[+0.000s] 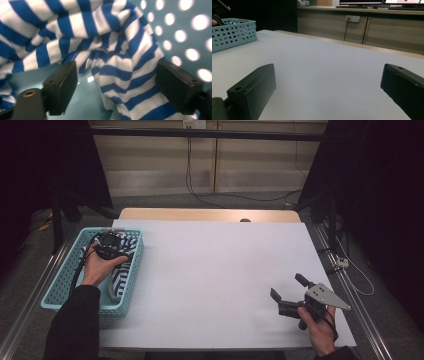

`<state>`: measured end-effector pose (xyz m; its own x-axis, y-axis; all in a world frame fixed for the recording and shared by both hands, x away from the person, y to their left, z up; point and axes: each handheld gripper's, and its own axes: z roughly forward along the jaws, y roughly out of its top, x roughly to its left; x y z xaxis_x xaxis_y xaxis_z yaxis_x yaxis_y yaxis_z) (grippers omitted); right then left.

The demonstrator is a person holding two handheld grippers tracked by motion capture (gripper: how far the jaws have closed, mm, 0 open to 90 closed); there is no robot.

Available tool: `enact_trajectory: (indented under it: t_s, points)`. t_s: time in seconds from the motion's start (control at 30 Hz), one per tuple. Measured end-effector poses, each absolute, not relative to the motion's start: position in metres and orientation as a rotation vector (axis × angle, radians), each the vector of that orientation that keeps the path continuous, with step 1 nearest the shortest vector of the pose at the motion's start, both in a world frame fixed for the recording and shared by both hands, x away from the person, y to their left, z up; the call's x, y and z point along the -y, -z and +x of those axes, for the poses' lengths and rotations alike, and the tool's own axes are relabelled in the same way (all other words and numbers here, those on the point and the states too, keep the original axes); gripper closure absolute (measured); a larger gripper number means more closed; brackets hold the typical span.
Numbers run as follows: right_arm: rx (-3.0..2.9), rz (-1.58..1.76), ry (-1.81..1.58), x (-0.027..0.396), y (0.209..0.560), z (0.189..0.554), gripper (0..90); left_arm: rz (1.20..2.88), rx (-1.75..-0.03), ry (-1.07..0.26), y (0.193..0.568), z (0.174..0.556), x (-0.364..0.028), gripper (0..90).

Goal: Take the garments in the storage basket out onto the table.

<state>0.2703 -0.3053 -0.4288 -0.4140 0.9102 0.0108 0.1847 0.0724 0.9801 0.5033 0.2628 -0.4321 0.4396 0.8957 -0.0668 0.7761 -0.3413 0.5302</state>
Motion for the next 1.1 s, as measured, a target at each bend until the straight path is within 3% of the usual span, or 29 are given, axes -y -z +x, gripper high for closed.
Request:
enact_trajectory:
  t_s: [0.07,0.1,0.2,0.23,0.3,0.37,0.53,0.8,1.1]
  points:
    - [-1.689,1.099,-1.39,0.305,0.429,0.27,0.0,2.197,-1.426,-0.24,0.433,0.503,-0.262,19.8]
    - [-1.689,1.098,-1.392,0.305,0.429,0.27,0.0,2.231,-1.414,-0.289,0.432,0.504,-0.264,19.8]
    - [-1.69,1.098,-1.394,0.306,0.429,0.27,0.0,2.227,-1.415,-0.223,0.433,0.505,-0.265,26.1]
    - [-1.694,1.097,-1.391,0.306,0.429,0.27,0.0,2.22,-1.386,-0.211,0.433,0.504,-0.265,30.1]
    - [-1.698,1.088,-1.396,0.306,0.429,0.27,0.0,2.227,-1.346,-0.171,0.431,0.503,-0.263,50.1]
    - [-1.699,1.089,-1.396,0.306,0.429,0.27,0.0,2.203,-1.359,-0.134,0.432,0.501,-0.262,60.5]
    - [-1.7,1.09,-1.393,0.305,0.429,0.27,0.0,2.194,-1.365,-0.105,0.43,0.502,-0.263,72.9]
    - [-1.691,1.1,-1.394,0.306,0.429,0.27,0.0,2.238,-1.359,-0.161,0.424,0.499,-0.262,77.1]
    - [-1.688,1.102,-1.394,0.306,0.429,0.27,0.0,2.134,-1.351,-0.192,0.407,0.492,-0.269,77.2]
